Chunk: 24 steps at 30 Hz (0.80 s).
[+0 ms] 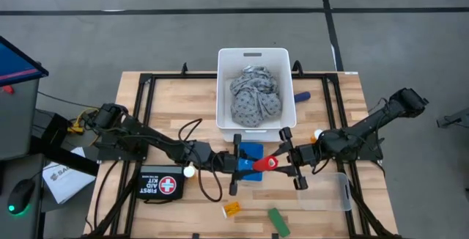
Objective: Pick & place medical supplies in basket/bin
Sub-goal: Put the red bandage into the transparent bin
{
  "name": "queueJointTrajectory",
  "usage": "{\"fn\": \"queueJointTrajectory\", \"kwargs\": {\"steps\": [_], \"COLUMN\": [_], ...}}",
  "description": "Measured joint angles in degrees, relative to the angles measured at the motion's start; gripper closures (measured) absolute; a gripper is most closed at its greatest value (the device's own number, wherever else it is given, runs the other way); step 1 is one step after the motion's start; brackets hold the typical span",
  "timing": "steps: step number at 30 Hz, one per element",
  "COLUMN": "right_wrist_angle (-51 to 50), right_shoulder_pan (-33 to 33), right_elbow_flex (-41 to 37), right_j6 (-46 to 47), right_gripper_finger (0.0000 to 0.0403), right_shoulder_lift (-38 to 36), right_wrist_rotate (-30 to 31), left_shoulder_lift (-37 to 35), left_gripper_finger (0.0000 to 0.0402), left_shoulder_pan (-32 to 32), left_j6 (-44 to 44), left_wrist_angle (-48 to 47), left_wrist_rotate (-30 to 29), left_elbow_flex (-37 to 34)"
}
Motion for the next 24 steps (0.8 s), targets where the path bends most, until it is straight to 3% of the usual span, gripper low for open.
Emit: {"fn": "queueJointTrajectory", "kwargs": {"steps": [6,11,16,20,24], "right_wrist_angle": [-0.1,-0.2,0.2,-0.7,-5.1], "right_shoulder_pan": [0.1,1.1,2.4,4.0,6.4], "right_elbow_flex": [0.0,0.0,0.0,0.0,0.0], "right_j6": [-0.4,-1.3,-1.5,-1.7,-0.7], "right_gripper_finger": [0.0297,0.0298,0.0298,0.0298,0.0299], "right_shoulder_lift": [0.0,0.1,-0.2,-1.0,-3.1], "right_wrist_rotate": [-0.1,-0.2,-0.9,0.1,1.5], "left_shoulder_lift": [0.0,-1.4,-4.9,-8.9,-13.4], "left_gripper_finger": [0.0293,0.0262,0.0214,0.0178,0.0153], "left_shoulder_pan": [-0.1,-0.9,-2.0,-3.9,-7.5], "left_j6": [0.0,3.8,5.4,6.1,4.9], "left_wrist_angle": [-0.5,-4.3,-13.2,-22.8,-34.3], "left_wrist_rotate": [-0.2,-0.9,-3.8,-10.6,-10.7], "left_elbow_flex": [0.0,0.0,-0.2,-0.2,-0.2]}}
